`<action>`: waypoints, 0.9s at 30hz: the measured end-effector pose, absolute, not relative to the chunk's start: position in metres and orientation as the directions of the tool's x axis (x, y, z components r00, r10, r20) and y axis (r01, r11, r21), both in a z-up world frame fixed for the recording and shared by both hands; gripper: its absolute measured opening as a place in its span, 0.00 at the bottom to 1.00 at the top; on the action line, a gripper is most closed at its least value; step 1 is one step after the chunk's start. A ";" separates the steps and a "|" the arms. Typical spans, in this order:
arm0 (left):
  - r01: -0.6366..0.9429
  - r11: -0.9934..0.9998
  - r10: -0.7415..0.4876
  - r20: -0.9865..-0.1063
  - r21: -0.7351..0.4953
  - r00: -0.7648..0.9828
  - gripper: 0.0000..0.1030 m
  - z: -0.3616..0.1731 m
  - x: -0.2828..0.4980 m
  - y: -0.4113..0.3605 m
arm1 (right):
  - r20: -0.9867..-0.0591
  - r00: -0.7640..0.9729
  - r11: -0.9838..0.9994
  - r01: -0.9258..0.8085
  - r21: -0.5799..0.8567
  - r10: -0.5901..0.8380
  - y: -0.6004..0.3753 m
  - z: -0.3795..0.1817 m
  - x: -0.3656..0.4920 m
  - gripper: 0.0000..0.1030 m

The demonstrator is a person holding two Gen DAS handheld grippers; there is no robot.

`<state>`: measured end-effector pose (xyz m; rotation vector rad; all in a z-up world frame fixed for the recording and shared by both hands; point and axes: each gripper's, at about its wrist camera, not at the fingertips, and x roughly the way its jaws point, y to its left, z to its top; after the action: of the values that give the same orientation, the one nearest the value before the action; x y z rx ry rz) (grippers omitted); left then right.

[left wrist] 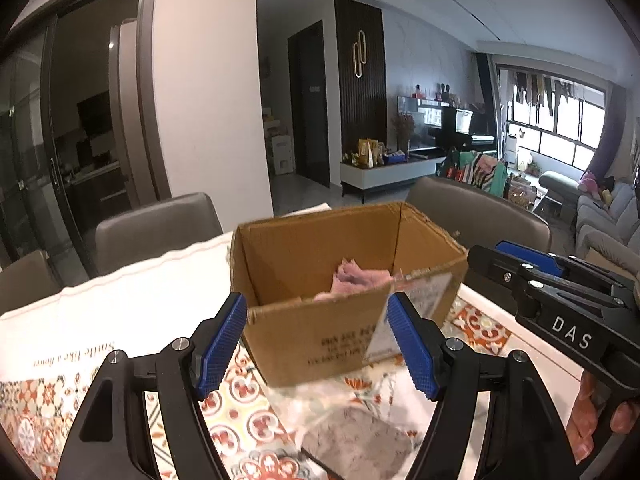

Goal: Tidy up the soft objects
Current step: 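Move both tools back from the box toward the remaining items on the table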

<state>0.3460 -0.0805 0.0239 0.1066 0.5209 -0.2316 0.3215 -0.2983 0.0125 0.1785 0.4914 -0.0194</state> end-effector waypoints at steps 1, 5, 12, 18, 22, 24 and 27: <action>0.244 0.969 -0.190 -0.510 0.041 0.839 0.70 0.021 0.343 -0.081 | -0.478 0.878 0.984 0.064 0.164 0.022 -0.298 0.011 0.319 0.32; 0.253 0.967 -0.197 -0.542 0.028 0.817 0.71 0.010 0.335 -0.081 | -0.505 0.863 0.986 0.075 0.150 0.011 -0.298 0.004 0.309 0.40; 0.264 0.964 -0.199 -0.600 0.021 0.775 0.71 -0.016 0.325 -0.084 | -0.561 0.828 0.987 0.088 0.134 0.002 -0.300 -0.017 0.296 0.40; 0.293 0.956 -0.212 -0.648 0.018 0.732 0.71 -0.038 0.319 -0.086 | -0.613 0.790 0.988 0.086 0.128 0.010 -0.298 -0.038 0.292 0.40; 0.309 0.951 -0.213 -0.677 0.022 0.704 0.72 -0.053 0.316 -0.087 | -0.646 0.763 0.988 0.088 0.126 0.014 -0.297 -0.048 0.291 0.40; 0.313 0.950 -0.216 -0.692 0.015 0.689 0.72 -0.060 0.315 -0.088 | -0.661 0.750 0.988 0.089 0.124 0.016 -0.298 -0.053 0.291 0.40; 0.321 0.947 -0.219 -0.712 0.010 0.668 0.72 -0.068 0.316 -0.090 | -0.684 0.729 0.989 0.080 0.124 0.027 -0.297 -0.062 0.290 0.40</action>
<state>0.3160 -0.0901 -0.0684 0.1389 0.7828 -0.3056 0.2902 -0.2974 -0.0623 0.1494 0.7543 -0.0297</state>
